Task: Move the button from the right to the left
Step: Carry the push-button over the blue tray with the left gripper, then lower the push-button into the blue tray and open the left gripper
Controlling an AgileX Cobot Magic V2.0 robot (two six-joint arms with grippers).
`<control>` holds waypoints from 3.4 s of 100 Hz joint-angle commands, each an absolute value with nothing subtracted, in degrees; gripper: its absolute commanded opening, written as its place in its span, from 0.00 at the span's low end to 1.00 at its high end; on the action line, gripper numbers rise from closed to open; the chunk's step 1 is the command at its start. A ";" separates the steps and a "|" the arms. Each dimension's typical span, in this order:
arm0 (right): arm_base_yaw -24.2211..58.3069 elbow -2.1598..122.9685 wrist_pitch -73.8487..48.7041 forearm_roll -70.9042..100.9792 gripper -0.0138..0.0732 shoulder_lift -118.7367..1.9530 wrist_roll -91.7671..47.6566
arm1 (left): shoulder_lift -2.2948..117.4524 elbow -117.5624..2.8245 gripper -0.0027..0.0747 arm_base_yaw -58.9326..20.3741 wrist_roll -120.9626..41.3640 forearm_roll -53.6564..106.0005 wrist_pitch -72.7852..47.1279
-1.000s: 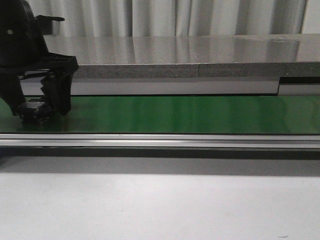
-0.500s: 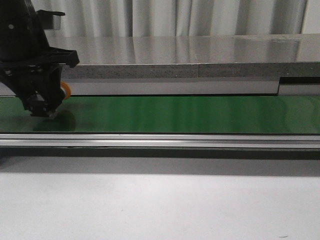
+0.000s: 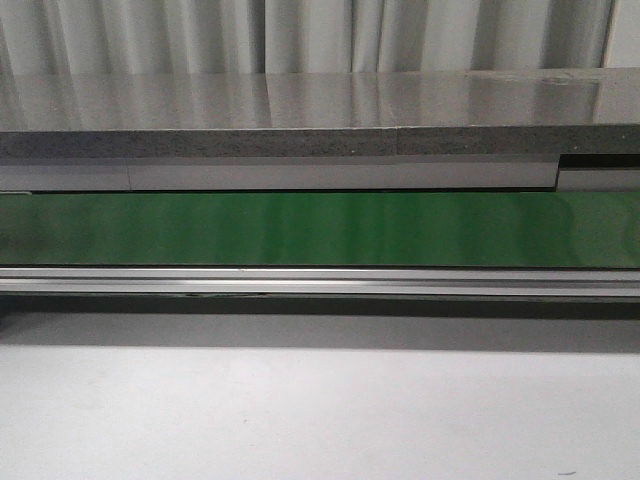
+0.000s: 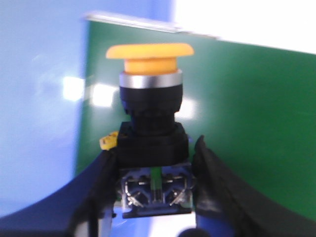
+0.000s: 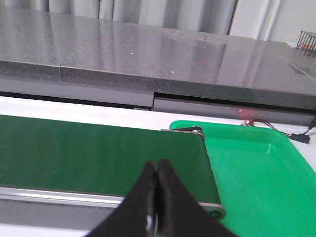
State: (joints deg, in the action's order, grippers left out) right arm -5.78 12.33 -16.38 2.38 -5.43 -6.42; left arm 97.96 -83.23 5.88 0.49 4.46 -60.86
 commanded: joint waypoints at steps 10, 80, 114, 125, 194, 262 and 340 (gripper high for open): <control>-5.70 13.85 -11.28 2.11 0.08 -6.14 -6.42 | 95.03 -84.96 0.15 16.54 -8.14 11.60 -61.28; -5.70 13.85 -11.28 2.11 0.08 -6.14 -6.42 | 106.80 -84.75 0.18 22.81 -25.61 5.29 -55.38; -5.70 13.85 -11.28 2.11 0.08 -6.14 -6.42 | 109.21 -84.75 0.50 22.81 -25.61 5.55 -53.46; -5.70 13.85 -11.28 2.11 0.08 -6.14 -6.42 | 109.21 -84.75 0.59 22.81 -25.61 5.55 -53.46; -5.70 13.85 -11.28 2.11 0.08 -6.14 -6.42 | 101.16 -84.86 0.01 20.44 -25.27 14.05 -51.52; -5.64 13.85 -11.29 2.11 0.08 -6.14 -6.42 | 86.70 -81.44 0.01 0.03 -25.27 19.36 -46.58; -5.64 13.85 -11.29 2.11 0.08 -6.14 -6.42 | 61.65 -60.34 0.01 -0.10 -25.46 24.53 -34.72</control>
State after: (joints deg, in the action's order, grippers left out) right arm -5.78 12.33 -16.38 2.38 -5.43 -6.42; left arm 65.68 -60.68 0.26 -25.74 23.17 -40.05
